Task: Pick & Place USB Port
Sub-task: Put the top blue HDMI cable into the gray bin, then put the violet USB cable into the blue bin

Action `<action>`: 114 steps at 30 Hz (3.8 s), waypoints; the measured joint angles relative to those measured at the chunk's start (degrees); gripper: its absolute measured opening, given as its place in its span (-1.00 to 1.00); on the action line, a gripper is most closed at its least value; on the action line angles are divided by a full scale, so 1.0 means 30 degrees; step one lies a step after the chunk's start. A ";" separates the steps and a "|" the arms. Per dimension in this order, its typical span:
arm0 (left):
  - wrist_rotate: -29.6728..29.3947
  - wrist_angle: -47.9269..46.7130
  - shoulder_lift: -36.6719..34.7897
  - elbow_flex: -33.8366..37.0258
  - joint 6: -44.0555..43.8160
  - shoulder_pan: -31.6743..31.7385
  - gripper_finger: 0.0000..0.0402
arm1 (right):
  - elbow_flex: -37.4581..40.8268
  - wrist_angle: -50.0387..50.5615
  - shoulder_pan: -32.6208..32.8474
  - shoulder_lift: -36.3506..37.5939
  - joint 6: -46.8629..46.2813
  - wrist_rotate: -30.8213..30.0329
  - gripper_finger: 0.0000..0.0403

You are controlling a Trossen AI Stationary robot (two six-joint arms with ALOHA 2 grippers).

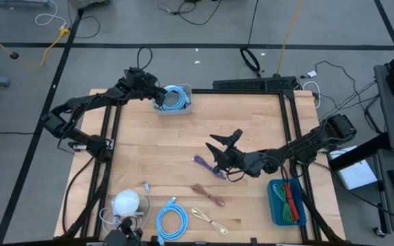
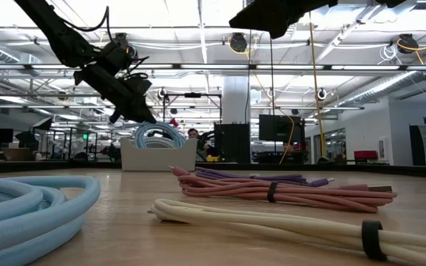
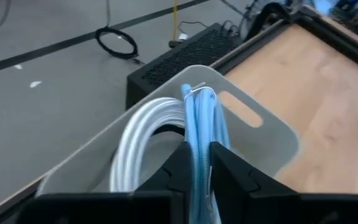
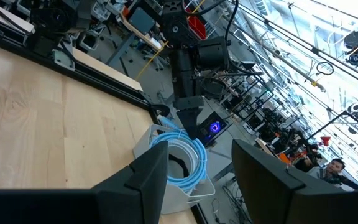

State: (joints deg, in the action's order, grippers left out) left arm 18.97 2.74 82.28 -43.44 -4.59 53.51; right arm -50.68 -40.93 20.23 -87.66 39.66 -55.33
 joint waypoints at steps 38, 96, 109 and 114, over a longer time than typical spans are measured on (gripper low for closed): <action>-0.7609 -0.4047 -0.4241 0.0010 0.0150 -0.0881 -0.99 | 0.0000 0.0007 0.0004 0.0000 0.0007 0.0000 -0.16; -0.5256 -0.5173 -0.0687 0.0617 -0.0534 -0.1596 -1.00 | 0.0000 -0.0003 0.0007 0.0000 -0.0488 0.0488 -0.16; -0.5704 -0.2087 -0.0384 0.0642 0.0129 -0.2121 -1.00 | 0.0000 0.0007 0.0007 0.0000 -0.0474 0.0488 -0.16; -0.5293 -0.2470 -0.1323 0.0605 0.0344 -0.2141 -1.00 | 0.0000 0.0175 0.0003 0.0000 -0.0481 0.0473 -0.16</action>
State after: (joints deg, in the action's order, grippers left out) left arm 3.09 -4.67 78.31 -41.63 -3.56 47.09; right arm -50.68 -40.40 20.24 -87.66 38.22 -53.91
